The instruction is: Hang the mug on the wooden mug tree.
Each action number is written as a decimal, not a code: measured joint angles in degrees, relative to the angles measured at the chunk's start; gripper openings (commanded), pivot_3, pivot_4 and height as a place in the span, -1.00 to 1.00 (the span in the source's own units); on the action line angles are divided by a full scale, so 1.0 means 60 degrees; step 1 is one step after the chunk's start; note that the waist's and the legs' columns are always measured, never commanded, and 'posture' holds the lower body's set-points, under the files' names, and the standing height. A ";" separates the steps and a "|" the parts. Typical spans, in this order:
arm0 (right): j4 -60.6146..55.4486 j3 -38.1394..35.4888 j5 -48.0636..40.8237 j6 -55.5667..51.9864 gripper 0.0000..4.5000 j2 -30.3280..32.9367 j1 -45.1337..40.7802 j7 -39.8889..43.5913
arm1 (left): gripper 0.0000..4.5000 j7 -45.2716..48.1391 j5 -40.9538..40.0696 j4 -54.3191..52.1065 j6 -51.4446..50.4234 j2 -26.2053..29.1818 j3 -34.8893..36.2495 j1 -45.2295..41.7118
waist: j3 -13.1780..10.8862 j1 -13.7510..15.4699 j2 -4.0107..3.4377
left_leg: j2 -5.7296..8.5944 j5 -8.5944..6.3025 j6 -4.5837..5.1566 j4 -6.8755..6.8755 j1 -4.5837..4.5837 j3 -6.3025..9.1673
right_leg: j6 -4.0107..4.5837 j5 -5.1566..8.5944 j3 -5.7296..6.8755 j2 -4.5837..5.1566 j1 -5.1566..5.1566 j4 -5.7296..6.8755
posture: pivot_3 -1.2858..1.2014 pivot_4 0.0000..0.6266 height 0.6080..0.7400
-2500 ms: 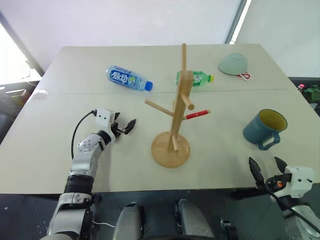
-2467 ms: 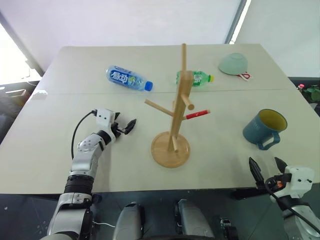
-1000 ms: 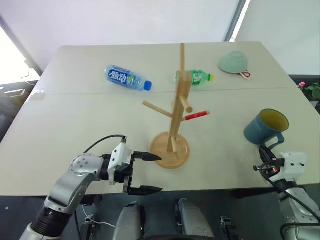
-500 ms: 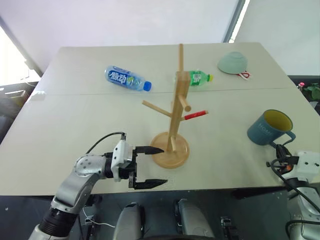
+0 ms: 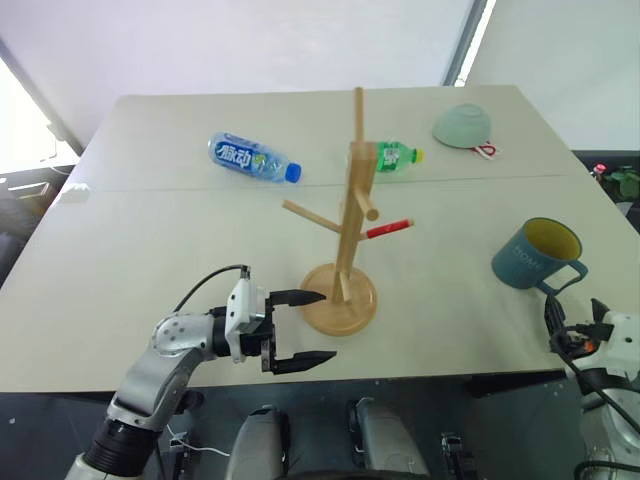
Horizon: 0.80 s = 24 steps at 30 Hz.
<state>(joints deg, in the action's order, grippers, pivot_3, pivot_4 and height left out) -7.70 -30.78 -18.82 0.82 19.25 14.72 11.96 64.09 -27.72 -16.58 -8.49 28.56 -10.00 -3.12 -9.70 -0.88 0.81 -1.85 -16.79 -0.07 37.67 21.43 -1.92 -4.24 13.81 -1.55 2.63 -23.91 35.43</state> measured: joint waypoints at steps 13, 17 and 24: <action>0.1470 0.0011 0.0267 -0.0153 0.50 -0.0025 -0.1329 -0.0770 | 1.00 -0.0303 -0.0048 -0.0267 -0.0210 -0.0003 -0.0003 -0.0020 | 0.0001 0.0004 -0.0002 | 0.0002 0.0000 0.0000 0.0008 0.0001 0.0003 | -0.0001 0.0000 -0.0002 -0.0002 0.0009 0.0003 | 0.03 -0.52 1.00; 0.1818 0.0004 0.0109 -0.0181 0.50 -0.0023 -0.1601 -0.0779 | 1.00 -0.0355 -0.0062 -0.0282 -0.0241 -0.0003 -0.0003 -0.0020 | 0.0002 -0.0003 -0.0003 | 0.0002 0.0000 0.0000 0.0009 0.0000 0.0002 | -0.0001 0.0000 -0.0003 -0.0003 0.0009 0.0004 | 0.03 -0.52 1.00; 0.2306 -0.0038 -0.0394 -0.0218 -0.58 -0.0015 -0.1908 -0.0440 | 1.00 -0.0396 -0.0071 -0.0328 -0.0364 -0.0004 -0.0003 -0.0021 | 0.0002 -0.0007 -0.0004 | 0.0002 0.0000 0.0001 0.0011 0.0000 0.0003 | -0.0002 -0.0001 -0.0002 -0.0005 0.0011 0.0006 | 0.03 -0.52 1.00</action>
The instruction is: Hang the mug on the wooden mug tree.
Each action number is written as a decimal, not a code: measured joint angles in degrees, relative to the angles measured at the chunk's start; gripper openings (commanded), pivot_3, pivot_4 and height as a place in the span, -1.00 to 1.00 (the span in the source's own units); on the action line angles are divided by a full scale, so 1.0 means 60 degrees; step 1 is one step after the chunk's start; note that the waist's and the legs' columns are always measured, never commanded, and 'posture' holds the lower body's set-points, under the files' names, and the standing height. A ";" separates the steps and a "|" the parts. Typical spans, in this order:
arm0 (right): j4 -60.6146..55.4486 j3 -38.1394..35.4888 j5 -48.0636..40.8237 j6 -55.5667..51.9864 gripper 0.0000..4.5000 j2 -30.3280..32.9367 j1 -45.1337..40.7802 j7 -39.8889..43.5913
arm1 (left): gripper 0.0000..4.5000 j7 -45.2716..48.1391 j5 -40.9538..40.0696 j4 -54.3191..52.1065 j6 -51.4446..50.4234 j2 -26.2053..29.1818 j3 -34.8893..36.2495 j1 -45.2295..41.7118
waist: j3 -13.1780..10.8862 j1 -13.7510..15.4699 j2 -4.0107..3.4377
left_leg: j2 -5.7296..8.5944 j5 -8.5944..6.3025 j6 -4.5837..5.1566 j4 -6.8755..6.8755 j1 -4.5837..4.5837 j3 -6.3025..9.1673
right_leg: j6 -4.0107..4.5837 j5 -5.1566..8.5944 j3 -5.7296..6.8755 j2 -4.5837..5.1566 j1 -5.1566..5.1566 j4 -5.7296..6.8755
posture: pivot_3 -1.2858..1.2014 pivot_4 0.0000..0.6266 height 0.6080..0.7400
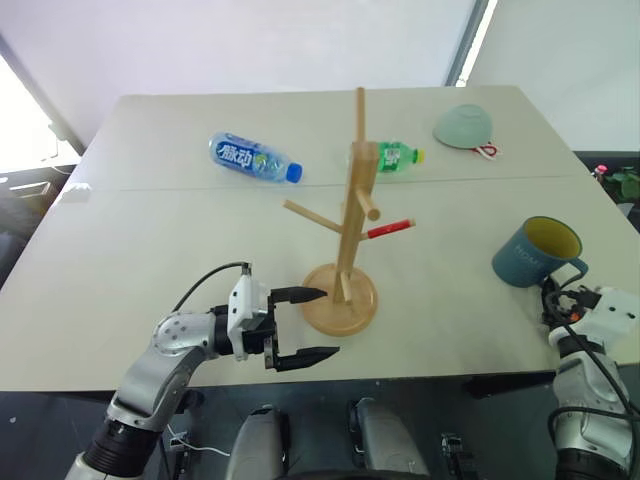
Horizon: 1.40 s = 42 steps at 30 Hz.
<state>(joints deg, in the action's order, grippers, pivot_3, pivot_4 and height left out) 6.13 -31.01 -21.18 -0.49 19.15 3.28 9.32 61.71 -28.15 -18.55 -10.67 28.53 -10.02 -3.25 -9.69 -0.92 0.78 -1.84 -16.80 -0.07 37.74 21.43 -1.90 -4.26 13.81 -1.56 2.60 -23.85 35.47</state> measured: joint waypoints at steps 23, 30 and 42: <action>-0.5858 0.1887 0.1140 0.0058 -0.99 0.4583 0.0958 0.4635 | 1.00 0.0062 -0.0084 0.0385 -0.0022 -0.0062 0.0149 -0.0371 | -0.0011 0.0042 0.0022 | 0.0001 0.0000 0.0000 0.0054 -0.0006 0.0035 | -0.0011 0.0006 0.0020 -0.0010 0.0038 0.0001 | 0.03 -0.52 1.00; -0.5986 0.2286 0.0761 -0.0645 -0.99 0.5702 -0.0814 0.5821 | 1.00 0.0140 -0.0762 0.0664 -0.0412 0.0175 0.0957 -0.0817 | -0.0017 0.0038 0.0030 | 0.0002 -0.0004 0.0005 0.0050 0.0010 0.0036 | -0.0007 0.0004 0.0021 -0.0006 0.0034 -0.0014 | 0.03 -0.52 1.00; -0.5071 0.3919 0.0467 -0.1315 -0.99 0.6103 -0.3925 0.7538 | 1.00 0.0334 -0.1931 0.0325 -0.1605 0.1038 0.2000 -0.1034 | -0.0025 0.0039 0.0036 | -0.0003 -0.0004 0.0005 0.0048 0.0011 0.0036 | -0.0007 0.0004 0.0023 0.0003 0.0032 -0.0012 | 0.03 -0.52 1.00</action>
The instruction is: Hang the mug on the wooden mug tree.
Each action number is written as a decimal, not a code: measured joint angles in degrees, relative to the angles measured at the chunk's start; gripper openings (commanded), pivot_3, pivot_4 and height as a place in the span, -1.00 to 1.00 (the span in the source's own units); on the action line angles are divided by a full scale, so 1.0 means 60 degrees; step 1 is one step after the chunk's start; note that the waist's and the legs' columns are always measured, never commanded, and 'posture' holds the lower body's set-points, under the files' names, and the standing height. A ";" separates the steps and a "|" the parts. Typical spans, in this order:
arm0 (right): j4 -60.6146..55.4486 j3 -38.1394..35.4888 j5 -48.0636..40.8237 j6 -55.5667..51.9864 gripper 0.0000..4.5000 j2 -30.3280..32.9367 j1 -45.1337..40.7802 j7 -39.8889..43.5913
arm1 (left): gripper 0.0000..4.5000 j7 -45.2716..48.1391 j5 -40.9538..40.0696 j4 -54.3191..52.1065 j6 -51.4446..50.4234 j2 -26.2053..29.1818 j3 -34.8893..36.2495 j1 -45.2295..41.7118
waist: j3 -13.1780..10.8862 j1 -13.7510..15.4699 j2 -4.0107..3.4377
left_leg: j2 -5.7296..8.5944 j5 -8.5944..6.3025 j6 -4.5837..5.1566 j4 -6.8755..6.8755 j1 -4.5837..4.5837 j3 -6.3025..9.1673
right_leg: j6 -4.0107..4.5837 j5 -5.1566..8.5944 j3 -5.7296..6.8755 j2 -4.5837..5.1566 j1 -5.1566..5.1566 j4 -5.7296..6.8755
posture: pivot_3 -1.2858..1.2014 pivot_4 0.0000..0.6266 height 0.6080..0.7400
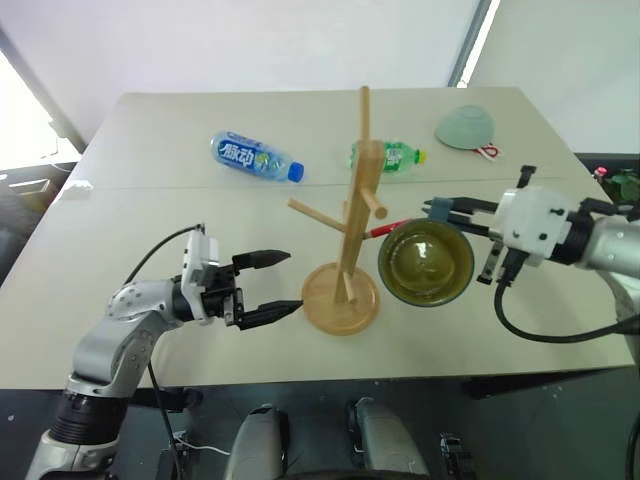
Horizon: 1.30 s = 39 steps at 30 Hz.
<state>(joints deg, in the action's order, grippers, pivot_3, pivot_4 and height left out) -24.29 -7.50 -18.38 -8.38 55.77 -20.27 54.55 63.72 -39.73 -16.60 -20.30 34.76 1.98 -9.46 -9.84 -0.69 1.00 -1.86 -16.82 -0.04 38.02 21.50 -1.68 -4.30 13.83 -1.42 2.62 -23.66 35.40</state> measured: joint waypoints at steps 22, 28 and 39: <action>0.1218 0.1794 0.0609 0.0005 -0.56 -0.0333 -0.1990 0.1663 | 1.00 -0.0504 -0.0713 -0.1029 -0.0500 0.0144 0.0568 0.0026 | -0.0001 -0.0005 0.0000 | 0.0003 0.0000 -0.0001 0.0000 0.0000 -0.0004 | 0.0000 -0.0001 0.0001 0.0009 -0.0002 0.0000 | 0.03 -0.52 1.00; 0.1331 0.1792 0.0815 0.0197 0.45 -0.0413 -0.2119 0.1638 | 1.00 -0.0556 -0.0713 -0.1029 -0.0499 0.0143 0.0568 0.0026 | -0.0001 0.0001 0.0000 | 0.0002 0.0000 -0.0001 0.0000 0.0000 -0.0005 | 0.0000 -0.0001 0.0001 0.0010 -0.0001 0.0000 | 0.03 -0.52 1.00; 0.1512 -0.1422 -0.0441 -0.1534 0.45 -0.0119 0.0212 0.1055 | 1.00 -0.1888 0.0102 -0.0390 -0.0379 -0.0333 0.0664 0.0109 | 0.0001 0.0045 0.0008 | 0.0002 0.0000 -0.0001 0.0000 -0.0002 0.0004 | 0.0000 -0.0002 0.0001 0.0022 0.0022 -0.0014 | 0.03 -0.52 1.00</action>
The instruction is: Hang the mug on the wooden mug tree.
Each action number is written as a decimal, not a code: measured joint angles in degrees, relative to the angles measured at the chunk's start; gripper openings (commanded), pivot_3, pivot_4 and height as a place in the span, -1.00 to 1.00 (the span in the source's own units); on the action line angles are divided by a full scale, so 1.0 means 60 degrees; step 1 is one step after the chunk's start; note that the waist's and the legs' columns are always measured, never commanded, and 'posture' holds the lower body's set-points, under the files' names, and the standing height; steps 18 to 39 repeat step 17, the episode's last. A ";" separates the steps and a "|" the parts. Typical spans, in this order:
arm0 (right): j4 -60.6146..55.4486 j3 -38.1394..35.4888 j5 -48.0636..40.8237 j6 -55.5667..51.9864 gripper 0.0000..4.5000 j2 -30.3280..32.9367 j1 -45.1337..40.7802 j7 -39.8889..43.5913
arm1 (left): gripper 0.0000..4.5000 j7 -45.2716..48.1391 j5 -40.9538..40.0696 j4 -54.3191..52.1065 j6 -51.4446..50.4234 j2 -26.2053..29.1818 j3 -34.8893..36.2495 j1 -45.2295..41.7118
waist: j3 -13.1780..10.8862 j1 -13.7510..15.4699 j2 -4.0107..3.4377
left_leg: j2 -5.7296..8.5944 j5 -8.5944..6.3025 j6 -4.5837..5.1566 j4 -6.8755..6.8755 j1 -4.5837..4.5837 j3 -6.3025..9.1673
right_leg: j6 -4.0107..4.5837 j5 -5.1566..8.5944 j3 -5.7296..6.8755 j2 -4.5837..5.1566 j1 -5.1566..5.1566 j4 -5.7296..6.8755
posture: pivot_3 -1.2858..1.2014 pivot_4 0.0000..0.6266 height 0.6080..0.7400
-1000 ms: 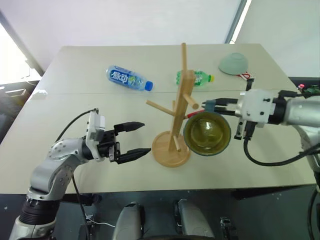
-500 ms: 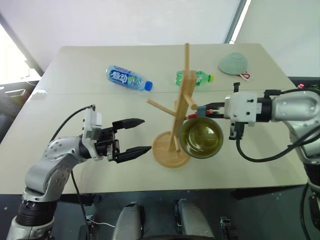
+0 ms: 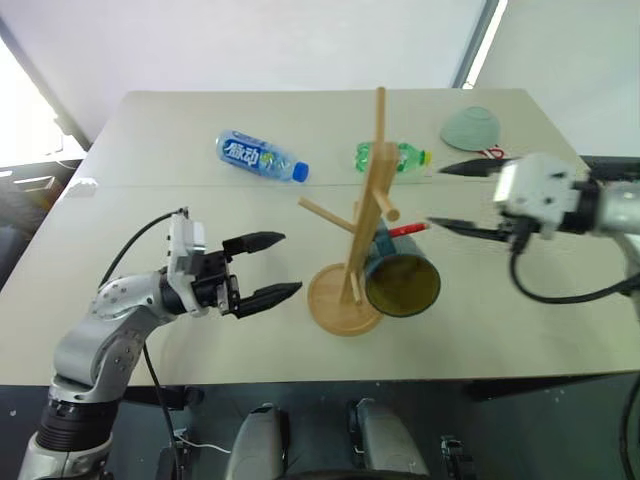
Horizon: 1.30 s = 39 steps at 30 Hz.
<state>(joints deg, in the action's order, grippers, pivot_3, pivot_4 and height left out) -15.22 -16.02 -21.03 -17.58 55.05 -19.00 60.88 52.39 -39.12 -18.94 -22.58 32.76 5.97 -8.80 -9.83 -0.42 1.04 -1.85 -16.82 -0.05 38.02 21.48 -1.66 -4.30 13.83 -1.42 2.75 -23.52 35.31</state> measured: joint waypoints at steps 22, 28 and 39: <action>0.2763 -0.0359 -0.0053 0.2342 0.45 -0.5221 0.2439 -0.3169 | 1.00 -0.4208 0.2992 0.2707 0.2434 -0.2092 0.0935 0.0822 | 0.0000 -0.0055 -0.0011 | -0.0001 0.0003 -0.0006 0.0003 -0.0014 -0.0006 | -0.0001 -0.0006 -0.0003 -0.0015 -0.0009 0.0037 | 0.03 -0.52 1.00; 0.2763 -0.0359 -0.0053 0.2342 0.45 -0.5221 0.2439 -0.3169 | 1.00 -0.4208 0.2992 0.2707 0.2434 -0.2092 0.0935 0.0822 | 0.0000 -0.0055 -0.0011 | -0.0001 0.0003 -0.0006 0.0003 -0.0014 -0.0006 | -0.0001 -0.0006 -0.0003 -0.0015 -0.0009 0.0037 | 0.03 -0.52 1.00; 0.2763 -0.0359 -0.0053 0.2342 0.45 -0.5221 0.2439 -0.3169 | 1.00 -0.4208 0.2992 0.2707 0.2434 -0.2092 0.0935 0.0822 | 0.0000 -0.0055 -0.0011 | -0.0001 0.0003 -0.0006 0.0003 -0.0014 -0.0006 | -0.0001 -0.0006 -0.0003 -0.0015 -0.0009 0.0037 | 0.03 -0.52 1.00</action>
